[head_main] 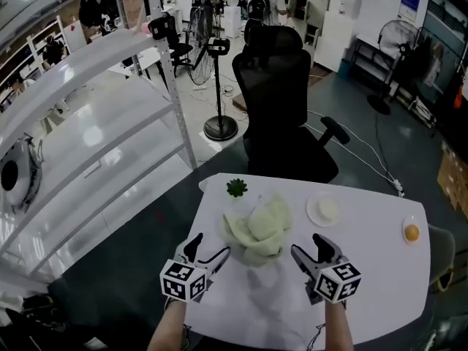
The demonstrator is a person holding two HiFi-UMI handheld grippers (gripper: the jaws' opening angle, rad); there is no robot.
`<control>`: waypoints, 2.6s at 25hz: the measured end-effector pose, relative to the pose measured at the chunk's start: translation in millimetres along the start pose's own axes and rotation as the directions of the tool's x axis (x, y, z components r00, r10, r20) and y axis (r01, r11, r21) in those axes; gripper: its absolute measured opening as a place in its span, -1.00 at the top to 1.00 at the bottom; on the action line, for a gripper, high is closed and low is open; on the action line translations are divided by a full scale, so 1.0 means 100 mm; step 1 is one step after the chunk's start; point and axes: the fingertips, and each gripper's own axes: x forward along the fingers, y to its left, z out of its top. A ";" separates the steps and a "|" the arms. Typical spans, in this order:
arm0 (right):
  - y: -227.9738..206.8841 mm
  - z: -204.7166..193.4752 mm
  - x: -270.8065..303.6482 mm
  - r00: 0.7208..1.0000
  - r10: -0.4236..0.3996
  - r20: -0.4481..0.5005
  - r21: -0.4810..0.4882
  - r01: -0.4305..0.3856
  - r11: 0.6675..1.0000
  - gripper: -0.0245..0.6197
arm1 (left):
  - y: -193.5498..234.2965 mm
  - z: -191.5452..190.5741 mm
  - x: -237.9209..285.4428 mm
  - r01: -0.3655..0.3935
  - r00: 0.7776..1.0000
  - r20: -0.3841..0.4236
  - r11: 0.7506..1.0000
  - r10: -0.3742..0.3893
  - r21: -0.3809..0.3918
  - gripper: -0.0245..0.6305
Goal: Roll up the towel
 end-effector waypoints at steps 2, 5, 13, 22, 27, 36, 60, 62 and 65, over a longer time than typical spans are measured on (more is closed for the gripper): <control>-0.02 0.02 0.16 1.000 0.021 -0.021 0.001 -0.021 1.000 -0.09 | 0.08 0.00 0.16 0.018 1.000 -0.020 1.000 -0.018 -0.009 -0.26; -0.05 0.07 0.38 0.998 0.043 -0.050 0.002 -0.043 0.999 -0.09 | 0.21 -0.01 0.39 0.033 0.998 -0.049 0.999 -0.035 -0.031 -0.26; -0.07 0.02 0.93 0.978 0.116 -0.173 -0.022 -0.121 0.992 -0.08 | 0.41 -0.20 0.88 0.085 0.982 -0.159 0.992 -0.098 -0.089 -0.19; 0.03 -0.44 1.30 0.903 0.180 -0.391 -0.018 -0.203 0.979 0.01 | 0.51 -0.59 1.19 0.080 0.961 -0.239 0.964 -0.142 -0.252 0.07; 0.02 -0.63 1.29 0.907 0.156 -0.392 0.008 -0.166 0.986 0.60 | 0.42 -0.67 1.25 0.066 0.958 -0.259 0.973 -0.125 -0.222 0.70; -0.07 -0.36 1.13 0.956 0.111 -0.270 0.025 -0.109 0.994 0.81 | 0.34 -0.43 1.14 0.067 0.972 -0.215 0.987 -0.098 -0.147 0.77; -0.03 0.50 -0.42 0.995 -0.033 0.091 0.000 0.033 0.999 0.80 | -0.86 0.92 0.29 0.152 0.986 0.046 0.976 -0.161 0.156 0.77; -0.07 0.55 -0.60 0.992 -0.055 0.112 -0.004 0.055 0.998 0.80 | -1.04 0.99 0.28 0.178 0.981 0.048 0.967 -0.190 0.184 0.77; -0.16 0.65 -0.88 0.985 -0.091 0.149 -0.008 0.093 0.996 0.80 | -1.33 1.09 0.28 0.226 0.969 0.047 0.949 -0.242 0.221 0.77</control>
